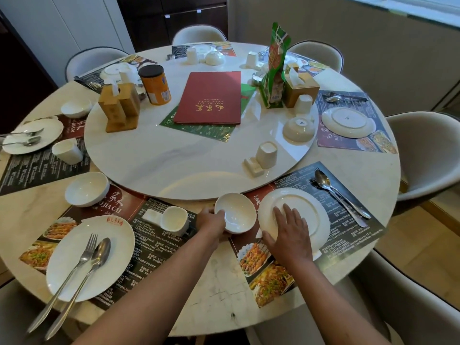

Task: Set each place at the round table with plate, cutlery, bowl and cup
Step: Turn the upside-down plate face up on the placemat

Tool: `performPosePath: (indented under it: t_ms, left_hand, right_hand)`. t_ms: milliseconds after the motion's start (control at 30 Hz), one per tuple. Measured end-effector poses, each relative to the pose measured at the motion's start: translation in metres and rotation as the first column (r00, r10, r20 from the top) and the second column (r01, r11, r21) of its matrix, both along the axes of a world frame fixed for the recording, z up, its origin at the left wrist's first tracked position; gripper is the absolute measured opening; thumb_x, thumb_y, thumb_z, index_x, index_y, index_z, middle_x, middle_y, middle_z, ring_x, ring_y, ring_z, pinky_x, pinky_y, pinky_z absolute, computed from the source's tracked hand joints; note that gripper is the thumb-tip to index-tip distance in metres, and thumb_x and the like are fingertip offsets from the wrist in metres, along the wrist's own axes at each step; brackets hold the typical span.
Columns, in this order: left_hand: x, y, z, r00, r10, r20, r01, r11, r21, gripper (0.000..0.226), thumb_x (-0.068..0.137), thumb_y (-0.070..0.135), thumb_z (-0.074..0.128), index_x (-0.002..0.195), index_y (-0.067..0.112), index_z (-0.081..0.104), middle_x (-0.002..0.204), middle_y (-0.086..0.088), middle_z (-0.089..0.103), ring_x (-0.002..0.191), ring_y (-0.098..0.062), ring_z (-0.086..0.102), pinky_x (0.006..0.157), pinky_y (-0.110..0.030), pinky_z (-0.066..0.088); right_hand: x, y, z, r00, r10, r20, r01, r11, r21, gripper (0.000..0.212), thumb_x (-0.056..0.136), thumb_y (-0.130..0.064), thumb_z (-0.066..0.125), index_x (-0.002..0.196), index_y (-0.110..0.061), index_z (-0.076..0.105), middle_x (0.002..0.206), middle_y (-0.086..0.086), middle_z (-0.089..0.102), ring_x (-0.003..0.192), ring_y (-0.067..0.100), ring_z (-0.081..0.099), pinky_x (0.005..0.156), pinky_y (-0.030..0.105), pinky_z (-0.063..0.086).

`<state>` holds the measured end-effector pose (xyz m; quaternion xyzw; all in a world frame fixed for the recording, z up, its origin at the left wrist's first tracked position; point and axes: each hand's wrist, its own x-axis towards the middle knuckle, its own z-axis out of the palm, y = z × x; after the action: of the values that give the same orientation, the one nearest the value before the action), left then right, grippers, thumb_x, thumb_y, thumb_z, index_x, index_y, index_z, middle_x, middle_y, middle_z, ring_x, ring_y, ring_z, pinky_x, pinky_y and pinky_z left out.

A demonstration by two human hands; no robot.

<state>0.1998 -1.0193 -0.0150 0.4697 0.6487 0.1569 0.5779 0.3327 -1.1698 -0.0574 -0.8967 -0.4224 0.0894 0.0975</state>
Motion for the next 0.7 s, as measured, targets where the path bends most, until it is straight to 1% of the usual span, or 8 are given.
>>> performPosePath:
  t_ms: [67,100,133,200,433,567,700]
  left_hand:
    - [-0.001,0.002,-0.002,1.0,0.008,0.017,-0.007,0.999,-0.039,0.033,0.101,0.019,0.058,0.133,0.012,0.055,0.117,-0.014,0.06,0.096,-0.031,0.064,0.05,-0.035,0.058]
    - [-0.002,0.002,-0.002,1.0,0.007,0.019,-0.006,0.999,-0.051,0.035,0.101,0.019,0.058,0.135,0.013,0.055,0.119,-0.014,0.06,0.101,-0.033,0.063,0.059,-0.04,0.061]
    - [-0.002,0.002,-0.002,1.0,0.002,0.022,-0.001,0.999,-0.051,0.036,0.101,0.018,0.057,0.137,0.013,0.055,0.119,-0.014,0.06,0.103,-0.034,0.062,0.066,-0.044,0.062]
    - [-0.003,0.002,-0.003,0.999,-0.009,0.033,0.01,0.999,-0.05,0.037,0.101,0.015,0.057,0.138,0.013,0.055,0.119,-0.013,0.059,0.105,-0.035,0.061,0.073,-0.05,0.063]
    - [-0.004,-0.001,-0.006,1.0,0.004,0.014,-0.004,0.999,-0.035,0.042,0.095,0.007,0.05,0.135,0.017,0.06,0.122,-0.014,0.061,0.105,-0.035,0.064,0.07,-0.048,0.064]
    - [-0.005,-0.002,-0.006,1.0,-0.017,-0.023,0.018,1.0,0.014,0.042,0.094,0.005,0.047,0.131,0.016,0.064,0.118,-0.013,0.064,0.098,-0.033,0.066,0.068,-0.047,0.064]
    - [-0.007,-0.004,-0.004,0.997,-0.055,-0.059,0.059,0.996,0.067,0.041,0.092,0.001,0.042,0.12,0.016,0.068,0.11,-0.012,0.066,0.093,-0.033,0.068,0.066,-0.047,0.064]
  right_hand:
    - [-0.002,-0.003,-0.001,1.0,-0.003,0.009,0.003,1.0,-0.001,0.075,0.093,-0.057,0.05,0.155,-0.024,0.026,0.165,0.007,0.02,0.152,0.03,0.014,0.122,0.049,0.013]
    - [-0.003,-0.004,-0.001,1.0,-0.004,0.012,0.004,1.0,-0.001,0.075,0.092,-0.057,0.05,0.155,-0.024,0.026,0.164,0.007,0.021,0.152,0.031,0.014,0.122,0.049,0.014]
    - [-0.003,-0.006,-0.001,1.0,-0.006,0.012,0.006,1.0,0.001,0.075,0.092,-0.057,0.051,0.155,-0.024,0.027,0.164,0.007,0.021,0.152,0.031,0.015,0.122,0.05,0.014]
    - [-0.004,-0.008,-0.001,1.0,-0.006,0.007,0.006,1.0,0.005,0.074,0.093,-0.056,0.051,0.155,-0.024,0.028,0.164,0.007,0.021,0.152,0.03,0.014,0.122,0.049,0.014]
    - [-0.004,-0.009,0.001,1.0,-0.008,0.004,0.008,1.0,0.009,0.074,0.093,-0.057,0.05,0.155,-0.025,0.027,0.165,0.006,0.02,0.152,0.029,0.014,0.123,0.048,0.013]
    - [-0.004,-0.01,0.004,1.0,0.002,0.006,-0.002,1.0,0.004,0.074,0.093,-0.058,0.049,0.155,-0.025,0.024,0.165,0.006,0.018,0.152,0.029,0.013,0.123,0.048,0.013]
    - [-0.003,-0.012,0.005,1.0,0.004,-0.008,-0.003,1.0,0.012,0.076,0.093,-0.058,0.05,0.156,-0.026,0.024,0.165,0.005,0.017,0.153,0.029,0.012,0.124,0.047,0.012]
